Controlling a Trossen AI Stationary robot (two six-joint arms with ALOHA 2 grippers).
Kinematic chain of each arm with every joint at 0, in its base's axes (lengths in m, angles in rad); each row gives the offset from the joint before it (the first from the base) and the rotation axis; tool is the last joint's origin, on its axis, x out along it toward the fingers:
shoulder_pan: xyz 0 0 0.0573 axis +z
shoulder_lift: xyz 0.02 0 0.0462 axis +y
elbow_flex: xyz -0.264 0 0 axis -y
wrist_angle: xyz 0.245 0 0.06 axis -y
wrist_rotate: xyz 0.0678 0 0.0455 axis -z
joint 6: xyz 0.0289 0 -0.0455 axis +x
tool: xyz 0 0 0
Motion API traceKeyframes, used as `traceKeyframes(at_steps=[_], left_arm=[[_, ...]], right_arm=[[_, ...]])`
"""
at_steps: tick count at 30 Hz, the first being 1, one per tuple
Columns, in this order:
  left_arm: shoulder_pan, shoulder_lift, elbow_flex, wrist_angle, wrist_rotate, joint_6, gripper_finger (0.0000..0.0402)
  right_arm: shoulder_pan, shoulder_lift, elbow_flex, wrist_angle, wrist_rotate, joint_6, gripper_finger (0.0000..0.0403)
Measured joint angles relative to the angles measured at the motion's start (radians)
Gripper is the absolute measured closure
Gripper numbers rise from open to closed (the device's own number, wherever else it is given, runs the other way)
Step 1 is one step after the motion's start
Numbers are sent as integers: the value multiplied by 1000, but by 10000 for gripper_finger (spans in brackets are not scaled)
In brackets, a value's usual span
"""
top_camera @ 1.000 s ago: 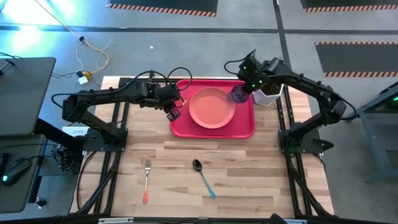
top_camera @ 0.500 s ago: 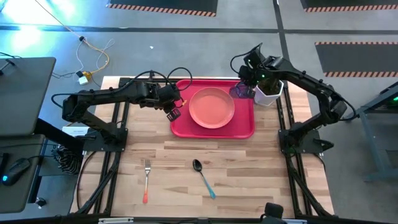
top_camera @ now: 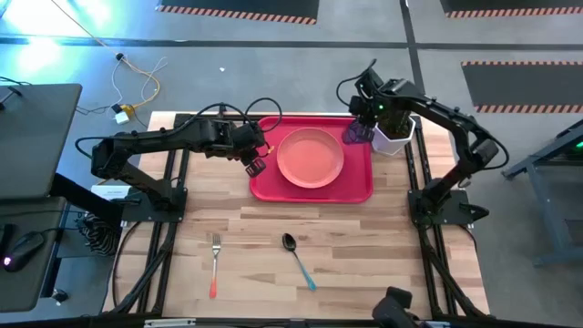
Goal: Pick and place plate/cup/fork/spoon on tray
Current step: Put the blue cup on the orange tray on the top right of the orange plate
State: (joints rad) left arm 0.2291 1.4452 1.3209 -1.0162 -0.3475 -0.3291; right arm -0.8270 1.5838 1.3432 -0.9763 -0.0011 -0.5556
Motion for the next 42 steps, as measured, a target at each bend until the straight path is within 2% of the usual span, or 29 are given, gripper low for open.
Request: traceKeyframes(at_steps=[10, 16, 24, 42], left_arm=[[0, 0, 0, 44, 0, 0, 307], [0, 0, 0, 43, 0, 0, 307], [0, 0, 0, 43, 0, 0, 307], [0, 0, 0, 42, 0, 0, 307]], right_arm=[[0, 153, 180, -105, -3, -30, 402], [-15, 261, 280, -240, -4, -54, 402], [-46, 272, 250, -217, -38, -43, 402], [-49, 274, 213, -200, -32, -39, 395]])
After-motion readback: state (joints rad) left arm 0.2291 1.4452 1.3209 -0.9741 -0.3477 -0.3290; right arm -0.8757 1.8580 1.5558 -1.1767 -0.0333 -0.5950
